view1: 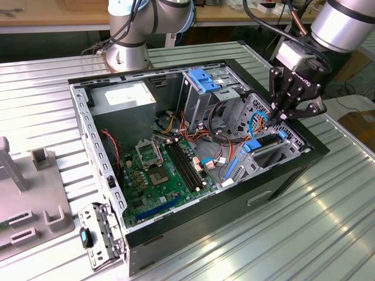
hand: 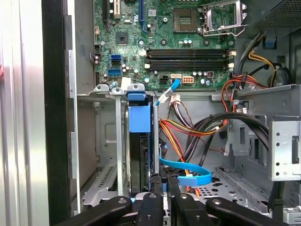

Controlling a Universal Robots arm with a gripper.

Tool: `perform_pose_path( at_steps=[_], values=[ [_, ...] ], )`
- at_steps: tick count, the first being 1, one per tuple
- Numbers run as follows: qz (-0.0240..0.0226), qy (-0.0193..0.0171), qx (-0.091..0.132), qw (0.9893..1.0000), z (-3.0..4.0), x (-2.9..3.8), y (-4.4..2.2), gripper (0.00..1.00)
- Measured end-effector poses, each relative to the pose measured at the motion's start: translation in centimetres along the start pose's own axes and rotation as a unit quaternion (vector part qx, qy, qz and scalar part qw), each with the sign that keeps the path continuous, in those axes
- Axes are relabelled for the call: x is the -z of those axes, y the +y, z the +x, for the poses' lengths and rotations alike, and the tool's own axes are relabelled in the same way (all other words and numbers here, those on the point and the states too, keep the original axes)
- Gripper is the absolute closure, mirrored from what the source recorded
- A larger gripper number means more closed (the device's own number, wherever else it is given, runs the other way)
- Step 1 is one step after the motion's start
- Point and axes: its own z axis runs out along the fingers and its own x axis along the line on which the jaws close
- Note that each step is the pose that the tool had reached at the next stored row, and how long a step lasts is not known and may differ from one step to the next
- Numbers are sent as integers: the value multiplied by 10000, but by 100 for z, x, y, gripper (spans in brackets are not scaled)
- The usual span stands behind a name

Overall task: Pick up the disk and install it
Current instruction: 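Insert the first disk wire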

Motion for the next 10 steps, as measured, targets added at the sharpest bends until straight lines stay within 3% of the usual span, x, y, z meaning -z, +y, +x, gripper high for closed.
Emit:
perform_pose_path(
  at_steps=[2, 3, 4, 5, 6, 7, 10],
  values=[
    [36, -16, 2, 10000, 6, 2, 22, 84],
    [69, -43, 3, 10000, 10, 0, 34, 84],
    [120, -57, 4, 9999, 14, 1, 46, 84],
    [202, -73, 7, 9998, 19, -1, 58, 84],
    [320, -94, 9, 9994, 27, -3, 78, 84],
    [390, -106, 11, 9992, 39, -3, 116, 84],
    [471, -117, 13, 9988, 67, -6, 219, 84]
  ],
)
